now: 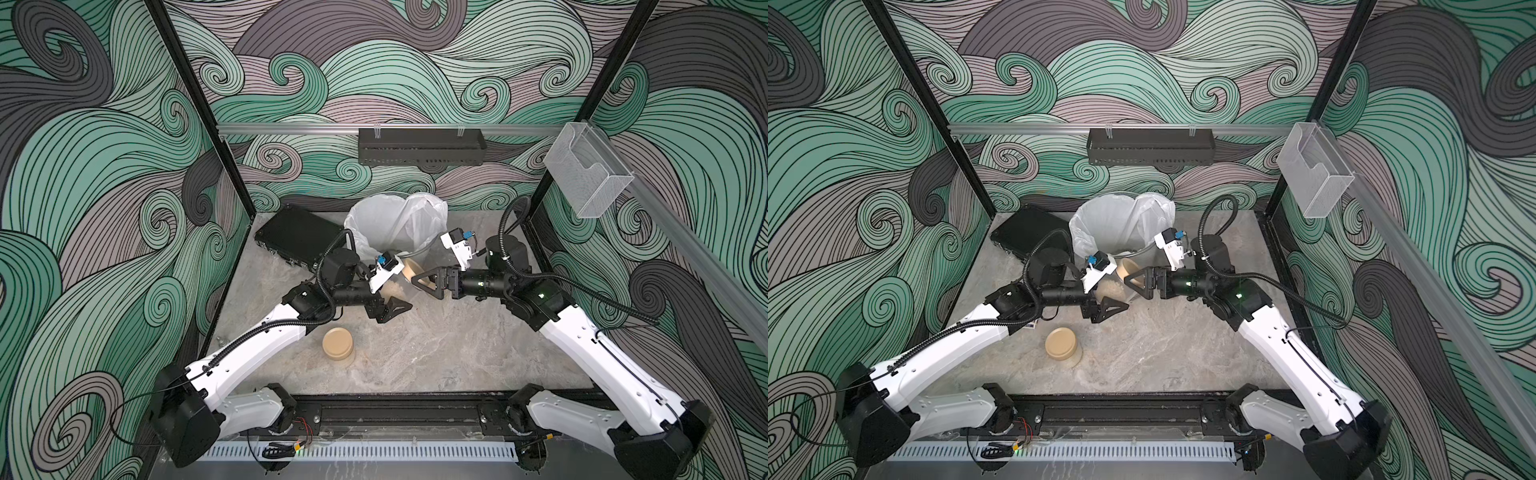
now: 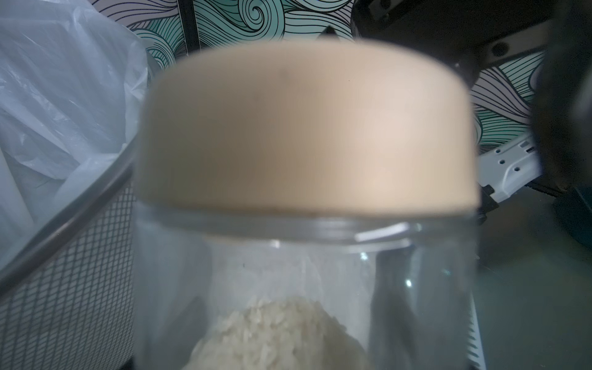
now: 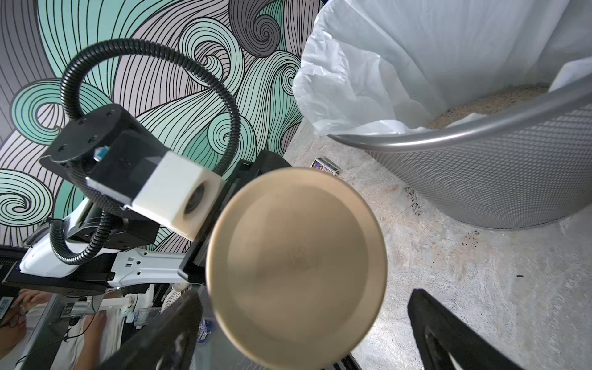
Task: Empty moldy rice from jars
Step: Unscrew the lid from the jar.
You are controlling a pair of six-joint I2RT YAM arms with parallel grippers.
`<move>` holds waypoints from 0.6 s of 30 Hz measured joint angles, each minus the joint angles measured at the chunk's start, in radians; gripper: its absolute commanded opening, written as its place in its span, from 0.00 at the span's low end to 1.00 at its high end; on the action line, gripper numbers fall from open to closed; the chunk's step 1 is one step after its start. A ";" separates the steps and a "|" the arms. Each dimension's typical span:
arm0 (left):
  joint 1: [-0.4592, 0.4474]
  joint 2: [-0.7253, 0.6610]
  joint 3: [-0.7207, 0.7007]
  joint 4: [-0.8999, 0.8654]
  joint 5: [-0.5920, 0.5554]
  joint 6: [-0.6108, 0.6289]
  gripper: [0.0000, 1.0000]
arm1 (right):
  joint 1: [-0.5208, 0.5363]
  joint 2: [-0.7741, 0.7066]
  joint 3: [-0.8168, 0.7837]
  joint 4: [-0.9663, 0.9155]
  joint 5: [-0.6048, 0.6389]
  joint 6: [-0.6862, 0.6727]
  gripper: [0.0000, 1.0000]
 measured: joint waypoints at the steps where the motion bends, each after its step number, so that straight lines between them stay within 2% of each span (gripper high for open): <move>1: 0.000 0.000 0.000 0.000 0.000 0.000 0.19 | 0.000 0.000 0.000 0.009 0.000 0.003 0.99; 10: -0.005 0.001 0.000 0.038 -0.002 -0.005 0.19 | 0.000 0.042 0.000 0.129 -0.012 0.058 0.98; 18: -0.007 0.008 0.000 0.061 -0.006 -0.020 0.19 | 0.000 0.064 0.000 0.150 -0.029 0.070 0.81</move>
